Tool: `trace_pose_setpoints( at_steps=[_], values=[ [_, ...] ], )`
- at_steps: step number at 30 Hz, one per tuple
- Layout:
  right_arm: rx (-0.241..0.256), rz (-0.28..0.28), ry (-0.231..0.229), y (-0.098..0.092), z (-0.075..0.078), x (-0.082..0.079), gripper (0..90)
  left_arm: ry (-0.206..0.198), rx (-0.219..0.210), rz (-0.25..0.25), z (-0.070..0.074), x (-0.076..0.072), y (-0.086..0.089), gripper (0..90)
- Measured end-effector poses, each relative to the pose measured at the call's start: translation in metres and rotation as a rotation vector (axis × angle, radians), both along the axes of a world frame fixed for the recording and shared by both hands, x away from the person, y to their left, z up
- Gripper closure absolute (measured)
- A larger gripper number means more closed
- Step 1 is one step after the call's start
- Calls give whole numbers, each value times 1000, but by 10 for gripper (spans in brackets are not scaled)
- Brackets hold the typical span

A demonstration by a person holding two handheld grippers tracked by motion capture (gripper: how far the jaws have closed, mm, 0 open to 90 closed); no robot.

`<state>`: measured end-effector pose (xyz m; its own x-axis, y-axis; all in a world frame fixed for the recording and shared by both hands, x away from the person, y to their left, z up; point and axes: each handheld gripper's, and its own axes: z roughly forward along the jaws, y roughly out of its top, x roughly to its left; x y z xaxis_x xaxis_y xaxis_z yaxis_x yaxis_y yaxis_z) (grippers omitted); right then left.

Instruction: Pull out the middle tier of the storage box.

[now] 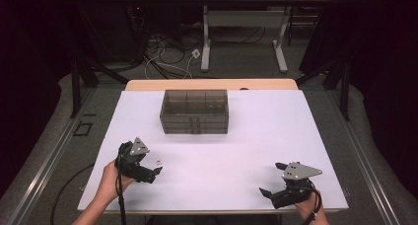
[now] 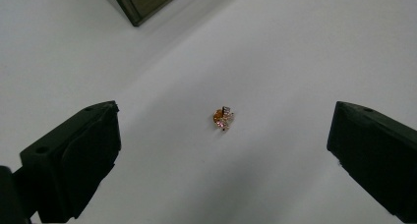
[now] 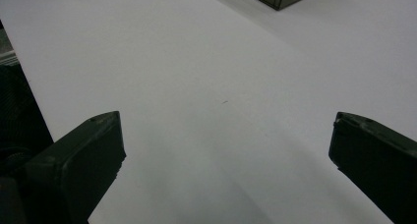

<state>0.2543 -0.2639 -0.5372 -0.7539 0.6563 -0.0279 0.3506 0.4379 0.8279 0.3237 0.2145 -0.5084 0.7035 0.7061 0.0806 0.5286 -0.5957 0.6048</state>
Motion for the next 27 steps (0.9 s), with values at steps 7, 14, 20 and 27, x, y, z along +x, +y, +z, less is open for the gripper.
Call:
trace_pose_setpoints(
  at_steps=[7,14,20,27],
  values=[
    [5,-1,-1,1,0,0,0,50,-11,1,4,12,-6,0],
    [-2,3,10,0,0,1,0,109,10,0,8,28,-15,0],
    [2,2,5,0,0,1,0,137,42,-4,12,38,-27,0],
    [2,5,3,2,0,0,0,209,98,33,13,53,-36,0]
  ],
)
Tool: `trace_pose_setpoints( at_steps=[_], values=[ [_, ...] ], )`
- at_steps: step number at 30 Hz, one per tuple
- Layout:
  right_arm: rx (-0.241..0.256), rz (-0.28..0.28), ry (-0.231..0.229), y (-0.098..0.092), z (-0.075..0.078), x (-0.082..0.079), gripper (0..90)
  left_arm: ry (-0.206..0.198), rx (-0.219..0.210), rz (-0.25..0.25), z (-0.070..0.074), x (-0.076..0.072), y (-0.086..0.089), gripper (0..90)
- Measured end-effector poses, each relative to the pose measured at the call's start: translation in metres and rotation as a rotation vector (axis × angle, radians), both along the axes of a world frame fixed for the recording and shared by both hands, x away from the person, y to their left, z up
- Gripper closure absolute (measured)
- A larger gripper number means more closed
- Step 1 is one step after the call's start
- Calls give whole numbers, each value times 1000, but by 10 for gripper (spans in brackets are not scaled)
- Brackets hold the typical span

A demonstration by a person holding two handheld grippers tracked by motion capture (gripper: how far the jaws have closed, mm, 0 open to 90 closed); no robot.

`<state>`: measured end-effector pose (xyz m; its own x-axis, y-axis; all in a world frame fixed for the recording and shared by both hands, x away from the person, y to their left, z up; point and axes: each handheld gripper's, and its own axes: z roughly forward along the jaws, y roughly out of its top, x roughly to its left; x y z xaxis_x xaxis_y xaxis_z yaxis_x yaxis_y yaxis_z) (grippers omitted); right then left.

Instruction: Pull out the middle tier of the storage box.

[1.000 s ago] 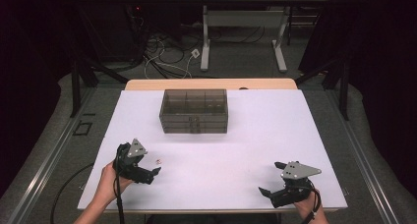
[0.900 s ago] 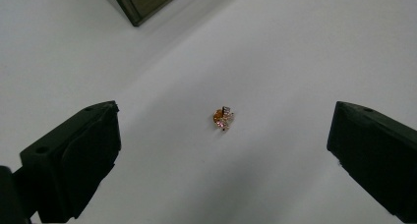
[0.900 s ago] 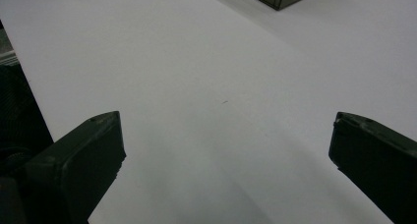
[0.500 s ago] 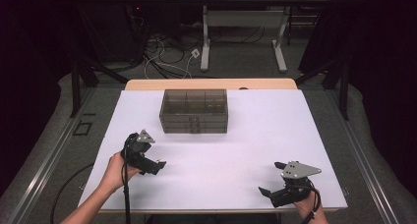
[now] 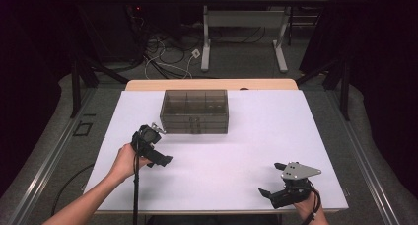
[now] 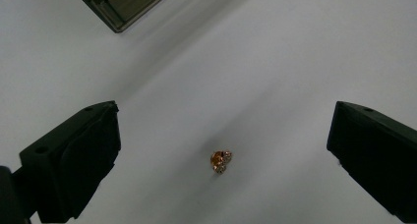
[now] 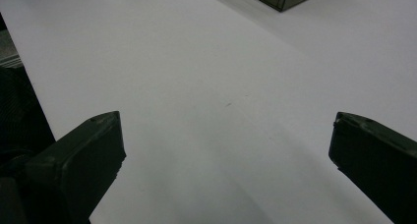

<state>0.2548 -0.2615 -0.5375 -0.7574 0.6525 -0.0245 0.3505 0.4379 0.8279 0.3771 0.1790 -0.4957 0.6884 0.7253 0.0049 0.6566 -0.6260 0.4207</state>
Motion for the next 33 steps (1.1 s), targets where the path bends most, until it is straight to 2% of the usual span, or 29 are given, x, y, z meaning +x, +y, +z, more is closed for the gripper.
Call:
trace_pose_setpoints(
  at_steps=[11,13,21,23,27,33],
  values=[
    [2,-10,-2,-1,-1,1,0,52,33,17,8,15,-17,0],
    [2,-10,-3,-1,-1,1,0,64,25,33,9,17,-21,0],
    [10,-9,7,-1,-2,1,0,110,32,38,9,27,-40,0],
    [0,-2,9,-1,-2,1,0,114,38,40,8,32,-42,0],
    [7,-5,2,-1,-1,1,0,119,23,62,8,36,-48,0],
    [2,-2,13,0,-2,1,0,129,16,60,9,42,-57,0]
  ],
)
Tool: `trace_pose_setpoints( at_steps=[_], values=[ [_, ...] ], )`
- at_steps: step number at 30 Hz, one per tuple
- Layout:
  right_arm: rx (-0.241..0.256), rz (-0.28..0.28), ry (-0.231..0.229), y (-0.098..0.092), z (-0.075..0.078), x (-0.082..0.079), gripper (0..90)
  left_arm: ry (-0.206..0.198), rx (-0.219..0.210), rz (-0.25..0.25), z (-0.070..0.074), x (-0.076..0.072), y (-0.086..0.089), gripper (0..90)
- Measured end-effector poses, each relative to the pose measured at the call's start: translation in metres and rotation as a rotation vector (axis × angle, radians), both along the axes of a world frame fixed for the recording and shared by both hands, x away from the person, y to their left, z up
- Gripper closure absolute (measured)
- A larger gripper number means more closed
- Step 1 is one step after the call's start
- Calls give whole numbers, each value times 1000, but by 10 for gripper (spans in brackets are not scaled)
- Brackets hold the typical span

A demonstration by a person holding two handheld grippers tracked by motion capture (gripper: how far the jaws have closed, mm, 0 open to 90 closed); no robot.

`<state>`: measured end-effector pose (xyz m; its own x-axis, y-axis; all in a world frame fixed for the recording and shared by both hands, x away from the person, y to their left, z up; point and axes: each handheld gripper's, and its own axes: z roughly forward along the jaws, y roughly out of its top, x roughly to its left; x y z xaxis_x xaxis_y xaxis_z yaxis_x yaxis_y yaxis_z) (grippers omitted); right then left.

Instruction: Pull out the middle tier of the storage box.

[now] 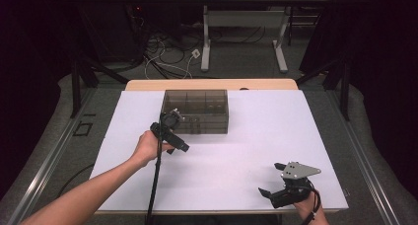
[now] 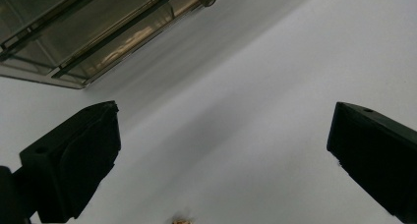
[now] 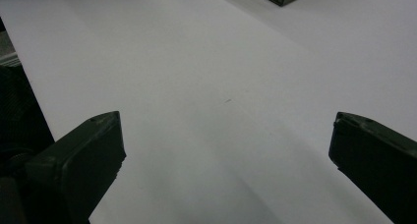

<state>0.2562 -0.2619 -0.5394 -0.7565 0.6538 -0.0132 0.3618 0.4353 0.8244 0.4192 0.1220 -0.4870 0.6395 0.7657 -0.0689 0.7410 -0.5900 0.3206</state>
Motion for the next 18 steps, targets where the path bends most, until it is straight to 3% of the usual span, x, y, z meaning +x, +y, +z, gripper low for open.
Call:
trace_pose_setpoints(
  at_steps=[4,10,18],
  values=[
    [-3,2,2,0,0,0,0,-4,19,1,-1,1,-9,0],
    [5,-9,-2,-1,0,0,0,11,16,22,-2,6,-17,0],
    [-4,-1,11,-1,1,0,0,1,7,5,0,8,-27,0]
  ],
)
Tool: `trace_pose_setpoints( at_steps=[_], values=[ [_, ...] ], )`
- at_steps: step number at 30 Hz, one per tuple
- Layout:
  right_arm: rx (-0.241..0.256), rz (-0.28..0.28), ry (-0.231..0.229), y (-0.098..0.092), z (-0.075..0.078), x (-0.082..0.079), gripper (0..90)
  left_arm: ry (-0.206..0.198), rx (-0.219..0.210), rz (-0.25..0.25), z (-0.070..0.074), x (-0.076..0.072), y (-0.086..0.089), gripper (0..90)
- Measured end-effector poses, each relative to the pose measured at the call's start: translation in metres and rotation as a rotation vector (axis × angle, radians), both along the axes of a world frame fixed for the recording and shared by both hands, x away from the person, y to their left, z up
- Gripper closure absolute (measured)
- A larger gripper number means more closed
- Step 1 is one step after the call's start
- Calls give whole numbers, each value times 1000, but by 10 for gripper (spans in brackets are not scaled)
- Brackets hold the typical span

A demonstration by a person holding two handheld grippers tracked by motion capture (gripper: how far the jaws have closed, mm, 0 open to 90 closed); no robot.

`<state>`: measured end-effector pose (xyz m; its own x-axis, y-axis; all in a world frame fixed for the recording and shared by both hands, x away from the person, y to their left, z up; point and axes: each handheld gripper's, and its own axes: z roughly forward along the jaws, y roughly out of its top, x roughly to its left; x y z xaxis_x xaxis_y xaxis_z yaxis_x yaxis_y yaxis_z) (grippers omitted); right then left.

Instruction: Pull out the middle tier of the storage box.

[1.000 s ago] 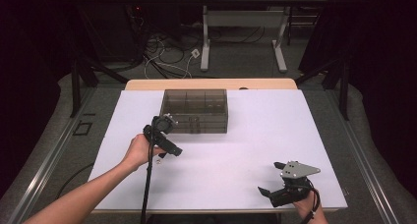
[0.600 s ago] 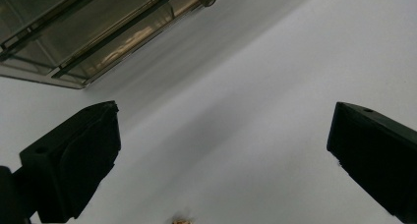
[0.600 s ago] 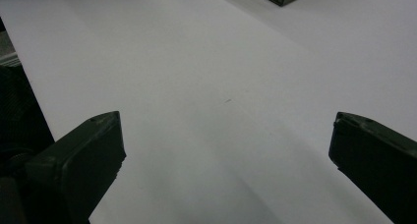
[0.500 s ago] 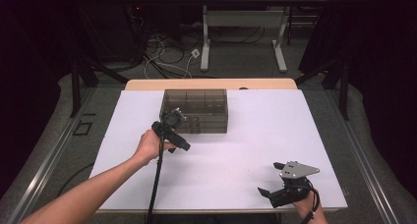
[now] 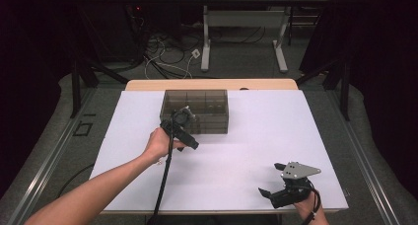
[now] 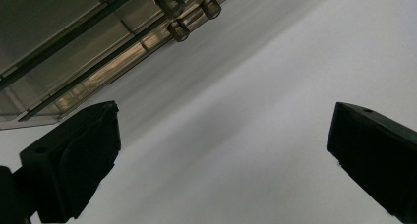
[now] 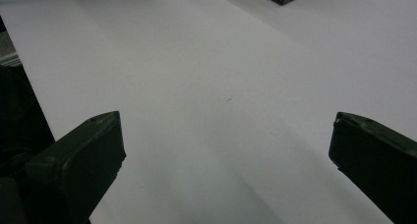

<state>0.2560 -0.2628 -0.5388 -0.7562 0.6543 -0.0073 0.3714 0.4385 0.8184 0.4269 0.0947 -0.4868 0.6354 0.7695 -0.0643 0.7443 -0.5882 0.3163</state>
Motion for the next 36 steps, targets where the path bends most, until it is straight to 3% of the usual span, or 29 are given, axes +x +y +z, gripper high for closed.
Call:
trace_pose_setpoints(
  at_steps=[11,19,22,26,31,36],
  values=[
    [10,5,-2,-1,-1,2,0,29,-68,114,0,8,-5,4],
    [16,-4,-7,-2,0,1,0,47,-143,257,-2,16,-11,84],
    [20,-1,-7,-3,0,1,0,43,-151,305,-3,19,-15,141],
    [27,0,-5,-4,0,1,0,34,-132,336,-2,21,-19,175],
    [35,5,-2,-3,1,0,0,-27,-112,412,1,20,-27,309],
    [26,18,-8,-1,2,-1,0,-36,-114,450,-1,19,-32,368]
  ],
)
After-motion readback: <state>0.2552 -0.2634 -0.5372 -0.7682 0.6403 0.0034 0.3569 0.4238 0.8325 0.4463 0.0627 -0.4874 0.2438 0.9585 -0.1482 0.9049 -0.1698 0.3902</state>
